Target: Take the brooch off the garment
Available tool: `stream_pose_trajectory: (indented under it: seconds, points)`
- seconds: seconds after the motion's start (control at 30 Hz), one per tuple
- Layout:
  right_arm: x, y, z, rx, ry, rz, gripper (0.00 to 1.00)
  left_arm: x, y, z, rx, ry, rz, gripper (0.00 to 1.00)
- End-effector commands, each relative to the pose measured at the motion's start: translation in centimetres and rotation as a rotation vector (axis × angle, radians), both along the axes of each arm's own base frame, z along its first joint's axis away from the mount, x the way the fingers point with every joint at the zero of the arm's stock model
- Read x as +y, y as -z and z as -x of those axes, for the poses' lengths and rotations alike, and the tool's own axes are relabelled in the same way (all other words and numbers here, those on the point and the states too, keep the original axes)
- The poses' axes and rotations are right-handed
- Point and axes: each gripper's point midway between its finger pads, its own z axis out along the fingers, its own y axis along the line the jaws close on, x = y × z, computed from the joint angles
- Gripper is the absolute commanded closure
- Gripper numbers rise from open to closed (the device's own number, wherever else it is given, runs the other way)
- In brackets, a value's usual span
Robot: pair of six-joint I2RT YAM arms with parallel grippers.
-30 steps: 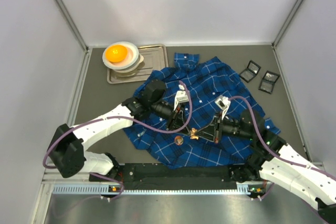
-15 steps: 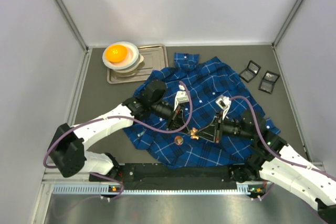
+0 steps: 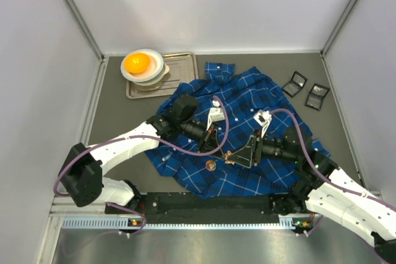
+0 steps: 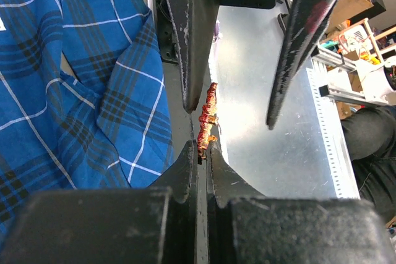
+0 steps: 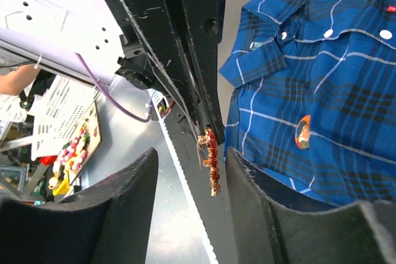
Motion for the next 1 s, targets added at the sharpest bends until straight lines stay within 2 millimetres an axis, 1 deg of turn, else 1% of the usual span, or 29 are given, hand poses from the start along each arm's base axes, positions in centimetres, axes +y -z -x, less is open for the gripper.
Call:
stream_pose_trajectory:
  seconds: [0.0, 0.03, 0.2, 0.23, 0.4, 0.53, 0.63, 0.73, 0.8, 0.87, 0.97]
  points:
    - [0.3, -2.2, -0.5, -0.035, 0.003, -0.033, 0.55, -0.3, -1.4, -0.1, -0.007, 0.019, 0.041, 1.00]
    - [0.4, -2.0, -0.5, -0.028, -0.002, -0.025, 0.57, -0.3, -1.4, -0.1, -0.007, 0.022, 0.044, 1.00]
    - [0.5, -1.6, -0.7, -0.040, -0.003, -0.011, 0.64, -0.3, -1.6, 0.0, 0.001, 0.027, 0.051, 1.00]
    - [0.5, -1.4, -0.8, -0.038, 0.000, -0.006, 0.67, -0.3, -1.6, 0.0, 0.003, 0.025, 0.051, 1.00]
    - [0.6, -1.2, -0.7, -0.044, -0.006, 0.004, 0.74, -0.3, -1.7, 0.0, 0.011, 0.029, 0.059, 1.00]
    - [0.6, -1.2, -0.8, -0.057, -0.004, 0.007, 0.82, -0.2, -2.0, 0.1, 0.021, 0.037, 0.070, 1.00]
    - [0.6, -1.0, -0.9, -0.059, -0.003, 0.011, 0.83, -0.3, -2.1, 0.0, 0.032, 0.036, 0.076, 1.00]
    - [0.8, -0.9, -0.9, -0.056, 0.002, 0.014, 0.87, -0.3, -2.3, 0.0, 0.043, 0.040, 0.085, 1.00]
    - [0.9, -0.9, -1.1, -0.062, 0.008, 0.014, 0.87, -0.2, -2.2, 0.1, 0.072, 0.038, 0.075, 1.00]
    - [1.1, -0.9, -1.1, -0.066, 0.019, 0.013, 0.84, -0.4, -2.5, 0.0, 0.059, 0.043, 0.100, 1.00]
    - [1.2, -1.0, -1.3, -0.075, 0.033, 0.012, 0.83, -0.4, -2.4, -0.1, 0.072, 0.044, 0.096, 1.00]
